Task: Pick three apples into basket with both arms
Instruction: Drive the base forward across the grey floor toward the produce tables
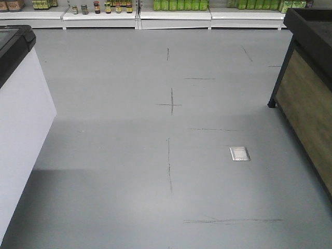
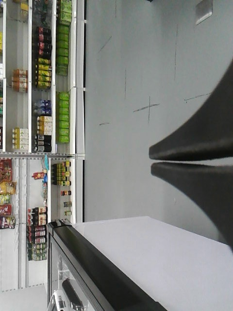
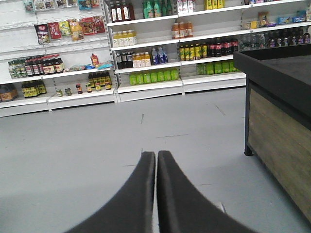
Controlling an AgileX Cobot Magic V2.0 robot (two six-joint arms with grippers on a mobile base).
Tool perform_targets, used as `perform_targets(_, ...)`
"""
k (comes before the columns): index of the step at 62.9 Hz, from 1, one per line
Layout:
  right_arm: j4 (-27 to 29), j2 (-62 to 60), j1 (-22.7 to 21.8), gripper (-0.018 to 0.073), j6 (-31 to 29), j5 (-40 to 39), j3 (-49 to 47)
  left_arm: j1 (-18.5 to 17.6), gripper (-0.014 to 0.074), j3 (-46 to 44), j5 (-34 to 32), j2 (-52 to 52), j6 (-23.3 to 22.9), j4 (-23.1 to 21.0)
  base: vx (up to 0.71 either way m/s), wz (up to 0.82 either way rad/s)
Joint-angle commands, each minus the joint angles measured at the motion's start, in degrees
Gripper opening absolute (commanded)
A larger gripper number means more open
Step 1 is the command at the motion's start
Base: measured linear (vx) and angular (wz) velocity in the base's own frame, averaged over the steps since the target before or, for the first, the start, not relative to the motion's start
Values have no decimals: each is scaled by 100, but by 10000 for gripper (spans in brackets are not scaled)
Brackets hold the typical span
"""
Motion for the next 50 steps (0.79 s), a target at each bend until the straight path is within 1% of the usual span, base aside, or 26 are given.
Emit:
perform_targets(1,-60,-75,-40,-4,-27,-442,73,-6,-6,21,-435,-90,-37,-43,0,0)
perform_targets(50,-60,-75,-40,-4,-27,-448,73,-6,-6,21,-435,-90,-37,-43,0,0)
